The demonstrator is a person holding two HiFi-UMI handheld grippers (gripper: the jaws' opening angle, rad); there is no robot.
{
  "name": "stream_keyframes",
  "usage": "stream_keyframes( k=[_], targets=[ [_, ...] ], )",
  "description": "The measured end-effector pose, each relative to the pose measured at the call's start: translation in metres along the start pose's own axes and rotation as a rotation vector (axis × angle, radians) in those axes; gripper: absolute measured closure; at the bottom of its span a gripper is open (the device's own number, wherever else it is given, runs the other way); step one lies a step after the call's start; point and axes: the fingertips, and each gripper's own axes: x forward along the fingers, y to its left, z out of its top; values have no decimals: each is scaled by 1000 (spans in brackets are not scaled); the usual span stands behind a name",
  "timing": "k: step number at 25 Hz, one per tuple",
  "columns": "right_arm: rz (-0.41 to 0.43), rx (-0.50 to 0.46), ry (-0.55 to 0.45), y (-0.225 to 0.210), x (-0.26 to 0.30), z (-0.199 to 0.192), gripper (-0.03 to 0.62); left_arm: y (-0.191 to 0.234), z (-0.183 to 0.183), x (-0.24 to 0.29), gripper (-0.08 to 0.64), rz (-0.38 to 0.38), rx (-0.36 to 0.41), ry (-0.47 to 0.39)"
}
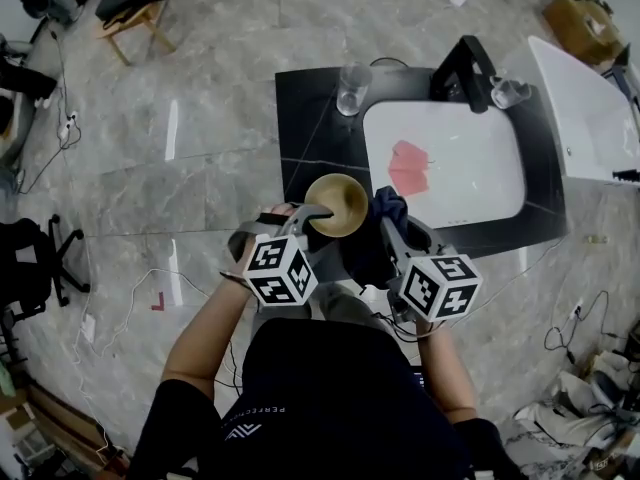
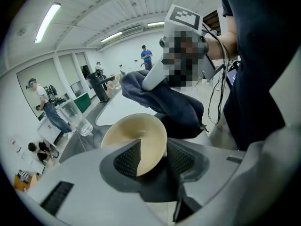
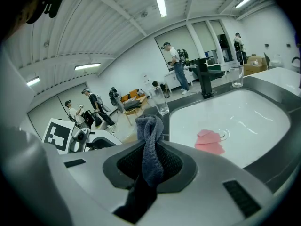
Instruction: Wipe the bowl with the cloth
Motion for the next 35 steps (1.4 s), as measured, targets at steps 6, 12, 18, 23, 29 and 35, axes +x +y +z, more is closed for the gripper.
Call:
stream_keyframes(
  k=[6,12,18,23,29,35],
  targets=[
    [13,-28,23,-2,4,-3,523,-3,-3,12,432,-26,47,62],
    [29,-33,42,0,7,-3,523,-2,2,15,523,-42,36,56],
    [39,-41,47,2,9,-4,523,3,3,16,526,-28,29,54],
    [42,-42,42,4,10,-4,523,14,9,10,538,10,-28,14],
    [44,-28,-8,8,7,5,523,21,12,1,541,37,-87,-20],
    [46,-43,-84,13,-2,22,523,35,27,-23,543,85,-210,-139]
  ],
)
